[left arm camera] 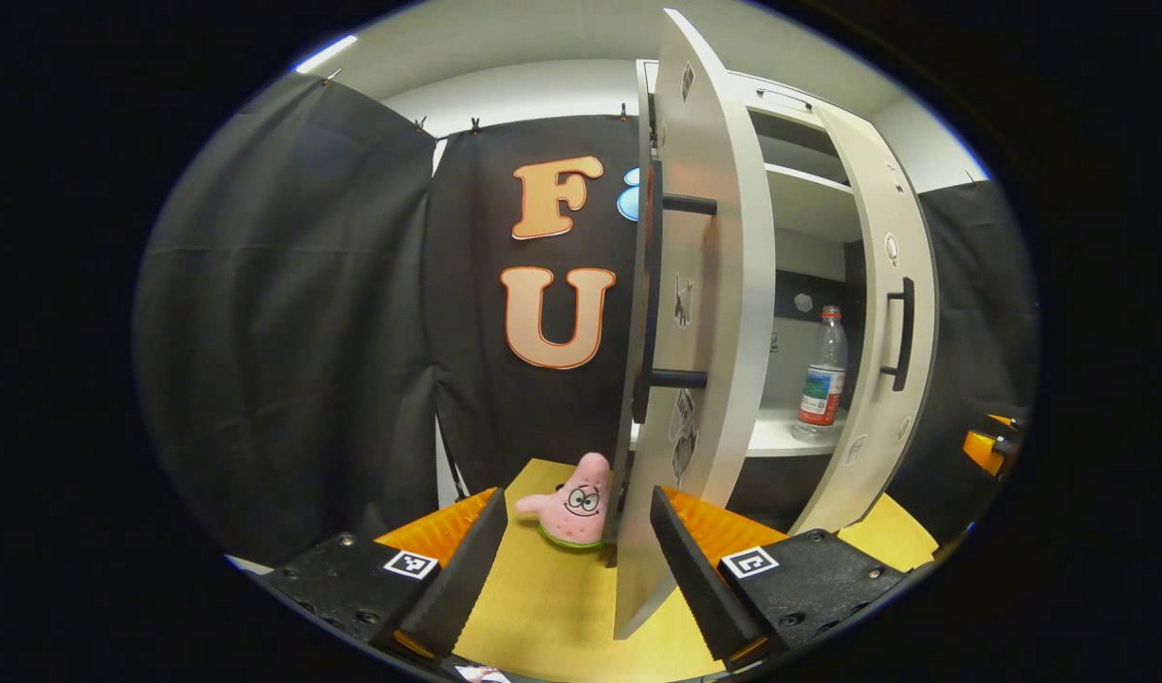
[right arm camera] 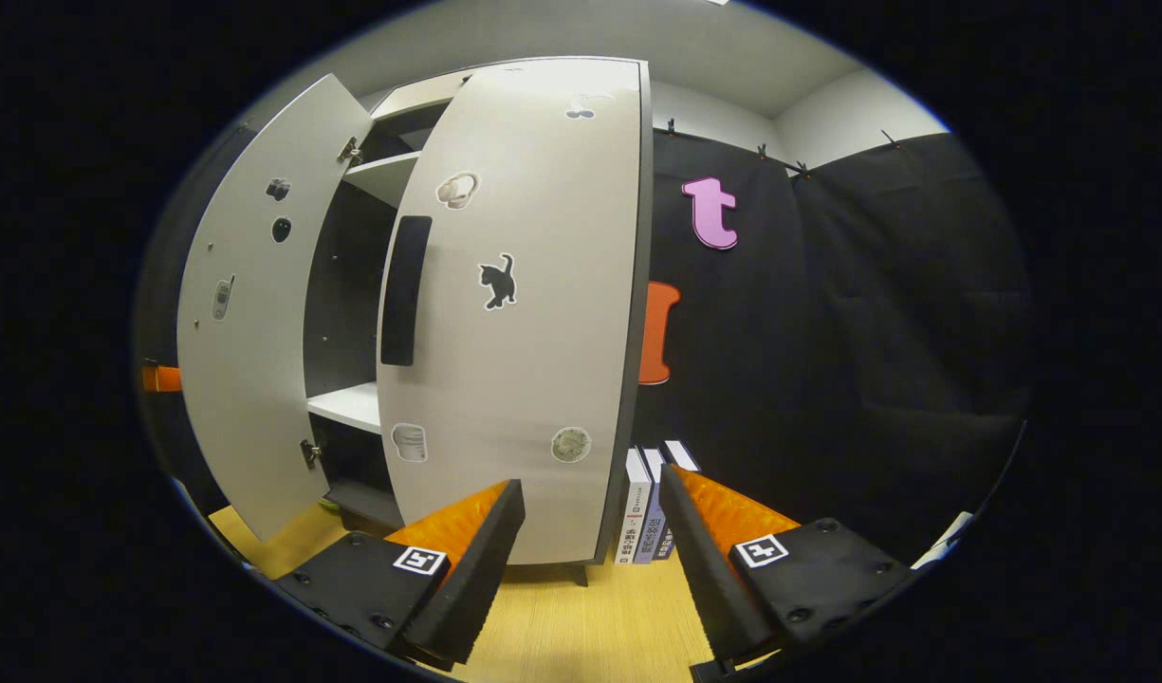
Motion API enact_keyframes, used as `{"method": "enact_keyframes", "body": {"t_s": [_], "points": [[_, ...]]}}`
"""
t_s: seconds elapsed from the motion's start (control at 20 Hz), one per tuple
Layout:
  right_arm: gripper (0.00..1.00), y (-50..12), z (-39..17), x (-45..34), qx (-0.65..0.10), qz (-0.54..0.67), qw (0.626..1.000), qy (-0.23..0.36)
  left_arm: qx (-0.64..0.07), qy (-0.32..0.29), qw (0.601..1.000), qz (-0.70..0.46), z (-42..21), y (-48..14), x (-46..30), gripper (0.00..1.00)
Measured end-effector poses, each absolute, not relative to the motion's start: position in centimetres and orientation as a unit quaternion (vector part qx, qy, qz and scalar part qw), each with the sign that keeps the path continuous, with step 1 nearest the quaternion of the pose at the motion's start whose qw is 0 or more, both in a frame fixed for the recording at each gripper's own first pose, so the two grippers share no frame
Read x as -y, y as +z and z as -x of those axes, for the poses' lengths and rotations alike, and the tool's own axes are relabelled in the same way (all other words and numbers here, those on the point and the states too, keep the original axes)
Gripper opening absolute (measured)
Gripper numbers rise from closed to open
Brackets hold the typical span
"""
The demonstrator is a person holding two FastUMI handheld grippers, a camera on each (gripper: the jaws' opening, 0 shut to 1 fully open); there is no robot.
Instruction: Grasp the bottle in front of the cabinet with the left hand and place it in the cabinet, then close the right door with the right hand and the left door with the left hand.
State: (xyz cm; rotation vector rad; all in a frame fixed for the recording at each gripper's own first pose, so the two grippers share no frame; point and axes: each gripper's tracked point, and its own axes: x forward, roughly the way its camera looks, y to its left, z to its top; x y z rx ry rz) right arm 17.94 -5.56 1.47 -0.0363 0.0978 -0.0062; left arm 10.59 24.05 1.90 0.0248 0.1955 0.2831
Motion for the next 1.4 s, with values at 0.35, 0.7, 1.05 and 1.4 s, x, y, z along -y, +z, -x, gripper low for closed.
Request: {"method": "enact_keyframes", "body": {"t_s": [0.35, 0.7, 1.05, 1.4], "points": [[0.94, 4.2, -16.2, 8.2, -0.045, -0.006, 0.999, 0.002, -0.097, 0.139, 0.986, -0.015, -11.4, 1.6, -21.2, 0.94], [0.95, 7.9, -15.8, 12.9, -0.029, 0.005, 0.999, 0.013, -0.087, 0.144, 0.986, -0.015, -12.3, 1.2, -18.7, 0.93], [0.87, 8.4, -13.6, 16.7, -0.018, 0.009, 1.000, 0.009, -0.078, 0.113, 0.991, -0.009, -15.2, 0.3, -14.3, 0.93], [0.95, 8.6, -11.8, 20.8, -0.011, 0.012, 1.000, -0.025, -0.083, 0.061, 0.995, 0.002, -22.4, -2.3, -8.6, 0.94]]}}
